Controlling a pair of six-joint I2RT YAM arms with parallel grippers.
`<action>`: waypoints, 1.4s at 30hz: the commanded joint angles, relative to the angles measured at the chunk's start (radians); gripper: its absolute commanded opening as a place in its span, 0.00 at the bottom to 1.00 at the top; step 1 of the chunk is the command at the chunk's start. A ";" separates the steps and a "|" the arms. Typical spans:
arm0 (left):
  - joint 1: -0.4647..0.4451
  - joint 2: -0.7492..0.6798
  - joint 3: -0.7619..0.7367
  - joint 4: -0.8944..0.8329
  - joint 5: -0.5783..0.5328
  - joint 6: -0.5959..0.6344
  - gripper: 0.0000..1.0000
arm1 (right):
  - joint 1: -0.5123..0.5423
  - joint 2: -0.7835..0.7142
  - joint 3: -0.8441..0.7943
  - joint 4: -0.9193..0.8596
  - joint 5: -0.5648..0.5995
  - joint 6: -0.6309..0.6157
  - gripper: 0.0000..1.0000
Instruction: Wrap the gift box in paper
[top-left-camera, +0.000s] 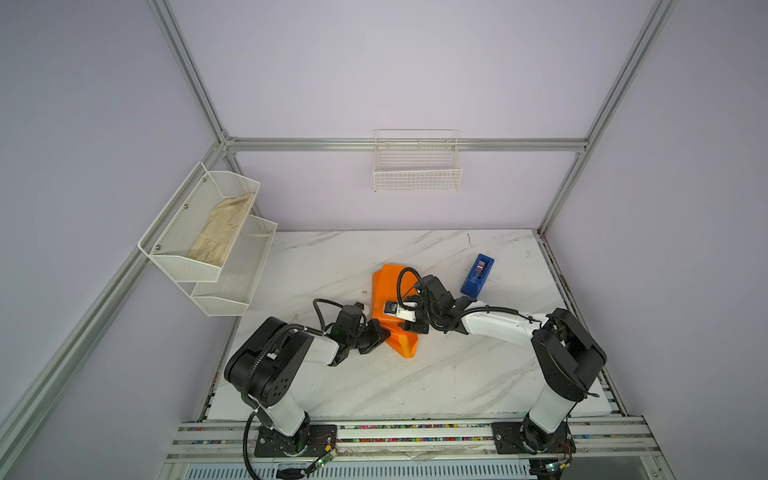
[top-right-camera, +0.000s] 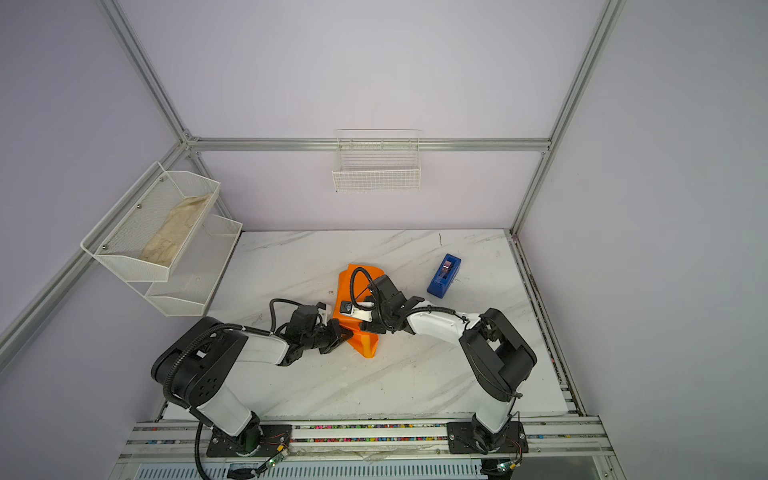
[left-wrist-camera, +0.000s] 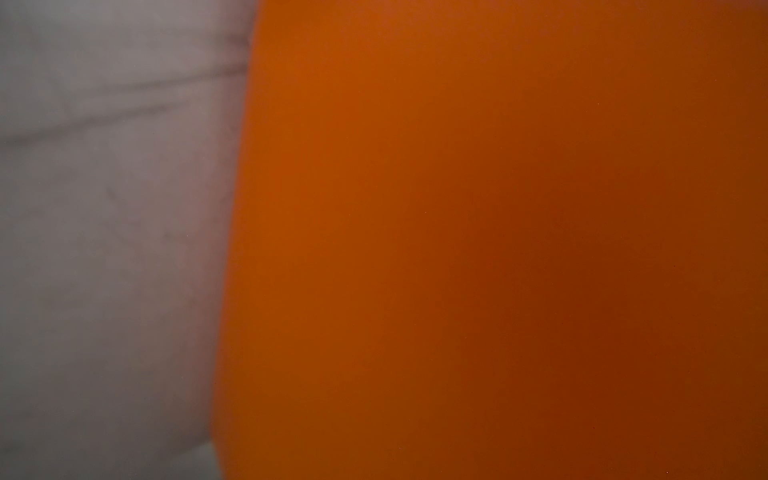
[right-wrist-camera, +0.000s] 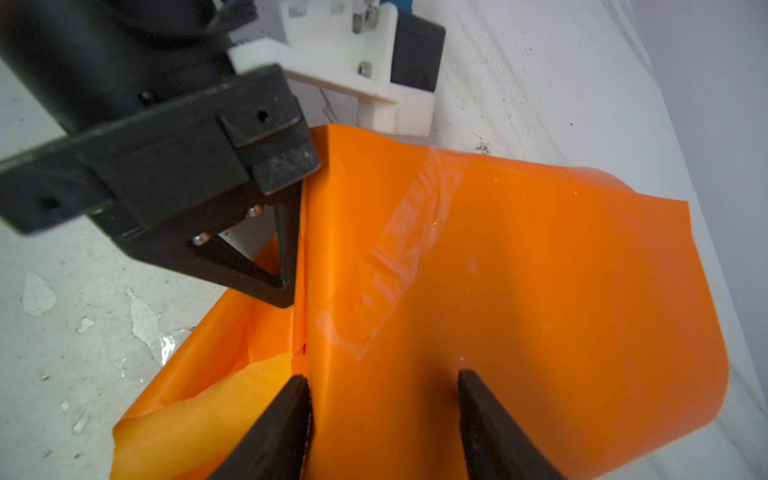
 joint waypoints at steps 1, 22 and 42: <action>-0.006 0.025 -0.049 0.020 -0.021 -0.027 0.00 | 0.000 0.009 -0.017 -0.085 -0.009 -0.007 0.59; -0.123 -0.044 -0.098 -0.096 -0.048 -0.067 0.00 | 0.000 0.014 -0.013 -0.093 -0.007 -0.010 0.59; -0.087 -0.285 0.017 -0.396 -0.141 0.092 0.00 | 0.000 -0.024 -0.011 -0.086 -0.039 0.004 0.60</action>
